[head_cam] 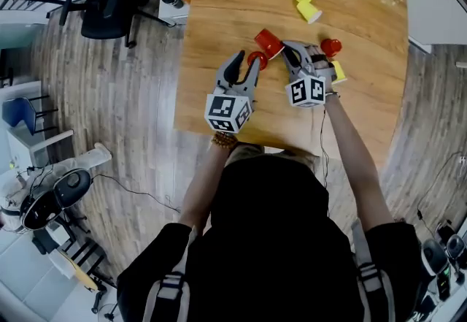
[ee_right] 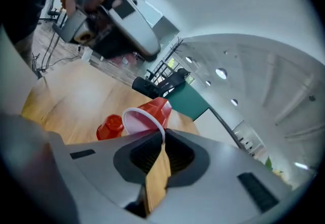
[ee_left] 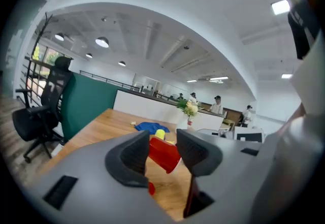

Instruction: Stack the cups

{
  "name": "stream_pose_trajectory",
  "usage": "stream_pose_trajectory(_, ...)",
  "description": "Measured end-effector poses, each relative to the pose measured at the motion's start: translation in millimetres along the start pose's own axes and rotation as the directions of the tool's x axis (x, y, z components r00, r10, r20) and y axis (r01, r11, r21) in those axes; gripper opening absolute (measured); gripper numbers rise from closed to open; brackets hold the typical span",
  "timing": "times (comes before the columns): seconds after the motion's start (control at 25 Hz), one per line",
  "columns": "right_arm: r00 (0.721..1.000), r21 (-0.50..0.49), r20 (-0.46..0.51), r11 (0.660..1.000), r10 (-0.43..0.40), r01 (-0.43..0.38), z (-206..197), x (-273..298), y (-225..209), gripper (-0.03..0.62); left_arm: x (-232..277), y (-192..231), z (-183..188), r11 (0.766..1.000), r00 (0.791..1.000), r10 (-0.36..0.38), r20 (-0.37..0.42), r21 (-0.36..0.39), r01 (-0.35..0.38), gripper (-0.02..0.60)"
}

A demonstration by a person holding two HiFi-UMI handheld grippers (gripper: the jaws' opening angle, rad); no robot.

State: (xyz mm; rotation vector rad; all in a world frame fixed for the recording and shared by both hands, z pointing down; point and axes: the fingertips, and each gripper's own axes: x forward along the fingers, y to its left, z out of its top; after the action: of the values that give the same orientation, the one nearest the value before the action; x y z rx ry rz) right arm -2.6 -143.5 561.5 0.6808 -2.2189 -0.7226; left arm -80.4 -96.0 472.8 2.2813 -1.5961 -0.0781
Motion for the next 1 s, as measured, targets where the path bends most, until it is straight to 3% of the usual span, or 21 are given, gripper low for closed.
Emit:
stream_pose_trajectory(0.08,0.998,0.007,0.025,0.998,-0.056,0.056,11.5,-25.9,-1.1,0.029,8.7,-7.7,0.0,0.994,0.997,-0.071,-0.006,-0.080,0.071,0.202)
stream_pose_trajectory(0.24,0.986,0.019,0.044,0.987,-0.163,0.162,23.5,-66.4,0.0,0.029,17.0,-22.7,-0.7,0.961,0.985,-0.169,0.019,-0.218,0.169,0.233)
stream_pose_trajectory(0.48,0.946,0.002,0.061,0.948,-0.319,0.319,24.0,-106.0,-5.5,0.029,26.9,-48.3,-5.9,0.868,0.953,-0.293,0.076,-0.396,0.299,0.251)
stream_pose_trajectory(0.6,0.937,-0.001,0.063,0.939,-0.344,0.344,21.2,-114.5,-6.8,0.029,31.1,-61.4,-4.8,0.809,0.928,-0.357,0.105,-0.463,0.363,0.253)
stream_pose_trajectory(0.68,0.938,-0.006,0.069,0.940,-0.341,0.342,21.0,-117.6,-4.8,0.029,33.4,-65.8,-4.3,0.787,0.919,-0.377,0.114,-0.484,0.383,0.258)
stream_pose_trajectory(0.8,0.951,-0.019,0.070,0.953,-0.300,0.302,18.5,-119.8,4.4,0.039,34.2,-68.0,-6.4,0.806,0.917,-0.386,0.099,-0.447,0.388,0.255)
stream_pose_trajectory(1.0,0.989,-0.004,0.064,0.991,-0.132,0.132,4.1,-121.0,32.5,0.095,31.4,-80.4,-16.4,0.884,0.916,-0.399,0.038,-0.250,0.395,0.245)
